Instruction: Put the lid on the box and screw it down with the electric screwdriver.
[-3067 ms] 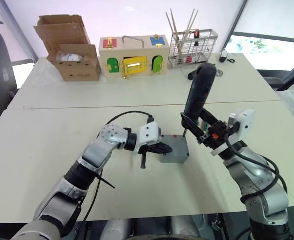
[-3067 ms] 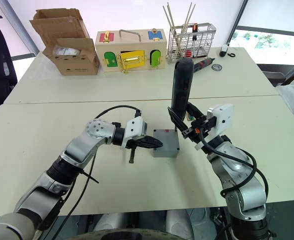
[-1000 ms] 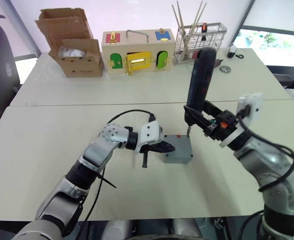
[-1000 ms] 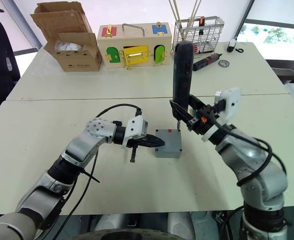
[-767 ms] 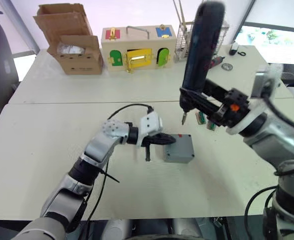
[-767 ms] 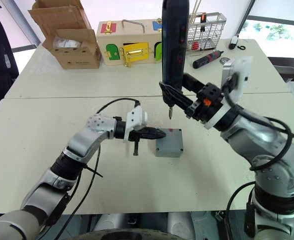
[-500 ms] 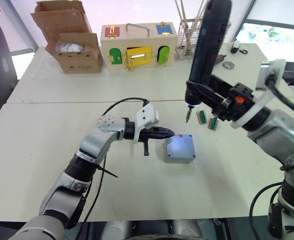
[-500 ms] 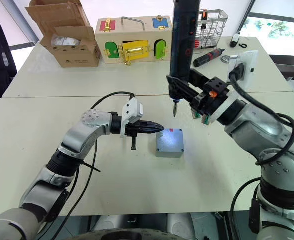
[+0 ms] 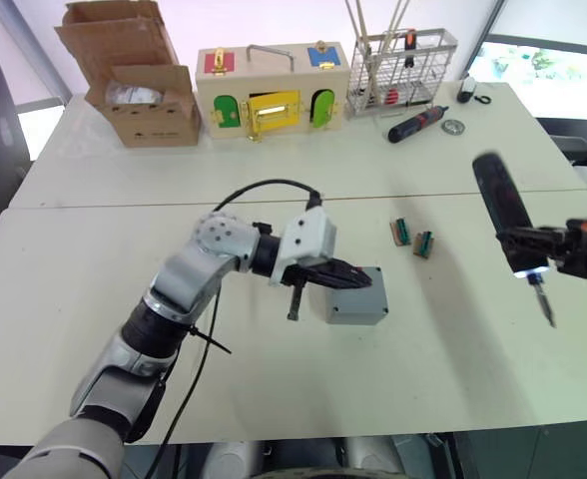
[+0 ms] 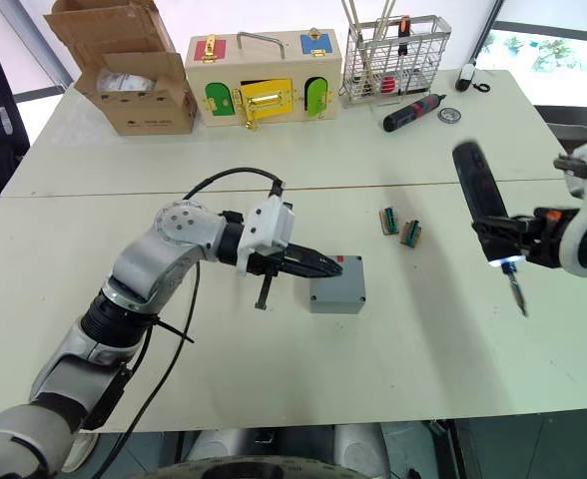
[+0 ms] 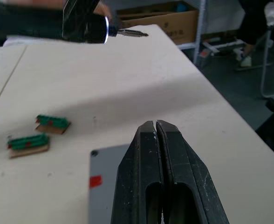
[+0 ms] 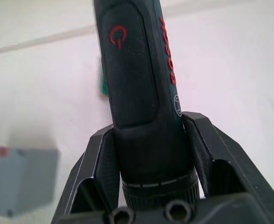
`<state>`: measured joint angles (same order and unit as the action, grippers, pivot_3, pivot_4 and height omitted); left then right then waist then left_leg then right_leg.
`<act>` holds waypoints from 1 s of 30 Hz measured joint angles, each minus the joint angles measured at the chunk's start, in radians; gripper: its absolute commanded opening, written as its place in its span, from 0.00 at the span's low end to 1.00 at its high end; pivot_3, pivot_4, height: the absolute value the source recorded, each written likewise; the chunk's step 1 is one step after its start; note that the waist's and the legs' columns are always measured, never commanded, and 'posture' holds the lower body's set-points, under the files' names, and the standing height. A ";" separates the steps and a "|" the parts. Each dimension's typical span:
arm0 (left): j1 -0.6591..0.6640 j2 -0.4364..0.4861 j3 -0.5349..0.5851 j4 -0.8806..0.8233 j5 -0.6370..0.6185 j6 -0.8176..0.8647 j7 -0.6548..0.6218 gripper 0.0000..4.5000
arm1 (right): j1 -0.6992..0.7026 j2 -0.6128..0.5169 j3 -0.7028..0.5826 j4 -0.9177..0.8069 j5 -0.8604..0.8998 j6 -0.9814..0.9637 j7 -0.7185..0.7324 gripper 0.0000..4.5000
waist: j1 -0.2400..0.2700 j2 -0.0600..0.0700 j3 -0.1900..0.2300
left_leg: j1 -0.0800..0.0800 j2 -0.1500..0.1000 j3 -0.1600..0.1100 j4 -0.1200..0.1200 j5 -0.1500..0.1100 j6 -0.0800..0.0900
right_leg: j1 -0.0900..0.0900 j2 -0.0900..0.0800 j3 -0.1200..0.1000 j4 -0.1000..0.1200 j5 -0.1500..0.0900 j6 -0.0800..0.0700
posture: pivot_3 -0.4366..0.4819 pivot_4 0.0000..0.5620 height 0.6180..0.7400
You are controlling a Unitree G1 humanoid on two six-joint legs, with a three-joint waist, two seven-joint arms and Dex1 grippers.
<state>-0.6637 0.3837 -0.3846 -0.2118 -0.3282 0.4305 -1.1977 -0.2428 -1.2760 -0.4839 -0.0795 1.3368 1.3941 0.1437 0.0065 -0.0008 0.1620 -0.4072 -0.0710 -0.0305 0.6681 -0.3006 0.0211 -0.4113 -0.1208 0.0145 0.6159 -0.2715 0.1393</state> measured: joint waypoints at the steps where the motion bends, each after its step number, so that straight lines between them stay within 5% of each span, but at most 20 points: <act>1: 0.011 0.003 -0.009 -0.004 0.005 -0.002 0.003 0.00 | -0.006 -0.001 0.024 0.025 -0.030 0.007 0.011 0.39 | 0.000 0.000 0.000 | 0.000 0.000 0.000 0.000 0.000 0.001 | 0.000 0.000 0.000 0.001 0.000 0.000 | 0.48 0.27 0.98; 8: 0.075 0.008 -0.034 -0.025 0.045 -0.004 0.073 0.00 | -0.132 0.125 0.211 0.211 -0.231 0.042 0.029 0.39 | 0.003 0.001 0.000 | 0.000 0.000 0.000 0.001 0.001 -0.001 | -0.002 0.001 0.001 0.003 0.000 0.000 | 0.48 0.27 0.98; 15: 0.121 0.027 -0.032 -0.068 0.046 0.023 0.134 0.00 | -0.195 0.137 0.305 0.254 -0.407 0.004 0.146 0.39 | 0.007 0.003 0.000 | -0.001 0.000 -0.001 0.003 0.001 -0.001 | 0.000 0.001 0.000 0.002 0.000 0.000 | 0.48 0.27 0.98; 23: 0.118 0.033 -0.031 -0.064 0.046 0.023 0.149 0.00 | -0.162 0.159 0.320 0.226 -0.534 -0.028 0.228 0.99 | 0.007 0.003 0.000 | -0.001 -0.001 -0.001 0.012 -0.001 0.002 | 0.002 0.001 0.000 0.004 0.000 0.000 | 0.48 0.27 0.98; 30: 0.059 0.028 0.036 0.027 0.035 0.017 0.167 0.00 | -0.170 0.165 0.294 0.124 -0.602 -0.074 0.255 1.00 | 0.007 0.003 0.000 | -0.001 -0.001 -0.001 0.014 -0.001 0.002 | 0.001 0.001 0.000 0.009 0.000 0.000 | 0.48 0.27 0.98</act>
<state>-0.6042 0.4116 -0.3484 -0.1852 -0.2934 0.4480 -1.0305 -0.4125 -1.1111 -0.1899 0.0443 0.7349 1.3204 0.3988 0.0132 0.0026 0.1615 -0.4083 -0.0721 -0.0314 0.6816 -0.3019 0.0229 -0.4102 -0.1200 0.0145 0.6245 -0.2713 0.1394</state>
